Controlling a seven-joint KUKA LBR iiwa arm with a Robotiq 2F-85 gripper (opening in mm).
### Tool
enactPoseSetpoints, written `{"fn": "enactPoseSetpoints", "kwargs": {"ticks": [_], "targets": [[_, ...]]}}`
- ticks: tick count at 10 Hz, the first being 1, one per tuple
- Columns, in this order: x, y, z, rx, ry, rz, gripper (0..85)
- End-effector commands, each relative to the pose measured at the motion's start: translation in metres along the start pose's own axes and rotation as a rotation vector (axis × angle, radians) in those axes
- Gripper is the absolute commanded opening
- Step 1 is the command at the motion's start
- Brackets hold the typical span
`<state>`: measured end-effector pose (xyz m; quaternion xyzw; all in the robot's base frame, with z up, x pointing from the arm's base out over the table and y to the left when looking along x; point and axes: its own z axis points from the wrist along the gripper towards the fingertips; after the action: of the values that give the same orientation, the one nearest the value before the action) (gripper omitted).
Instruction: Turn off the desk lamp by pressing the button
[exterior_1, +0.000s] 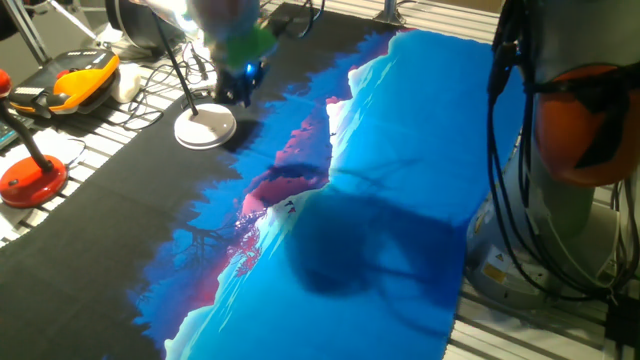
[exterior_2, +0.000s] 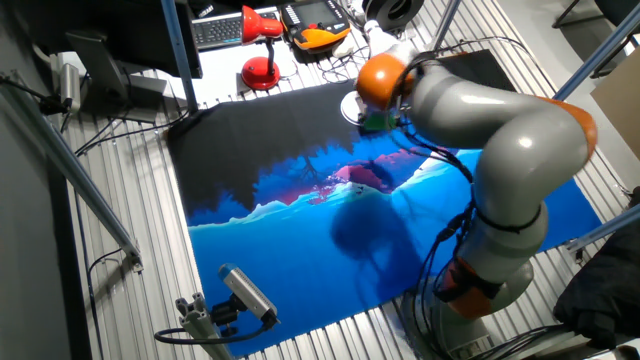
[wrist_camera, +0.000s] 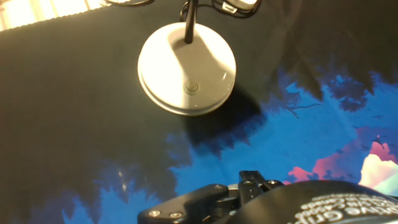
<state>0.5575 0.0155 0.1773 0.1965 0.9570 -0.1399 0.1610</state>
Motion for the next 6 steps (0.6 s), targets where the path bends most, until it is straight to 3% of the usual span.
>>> {"fn": "enactPoseSetpoints", "kwargs": {"ticks": [1, 4, 6], "targets": [[0.003, 0.006, 0.014, 0.007, -0.003, 0.009, 0.0], [-0.002, 0.012, 0.025, 0.014, 0.004, 0.025, 0.0], [-0.005, 0.015, 0.031, 0.056, -0.004, 0.044, 0.0]]}}
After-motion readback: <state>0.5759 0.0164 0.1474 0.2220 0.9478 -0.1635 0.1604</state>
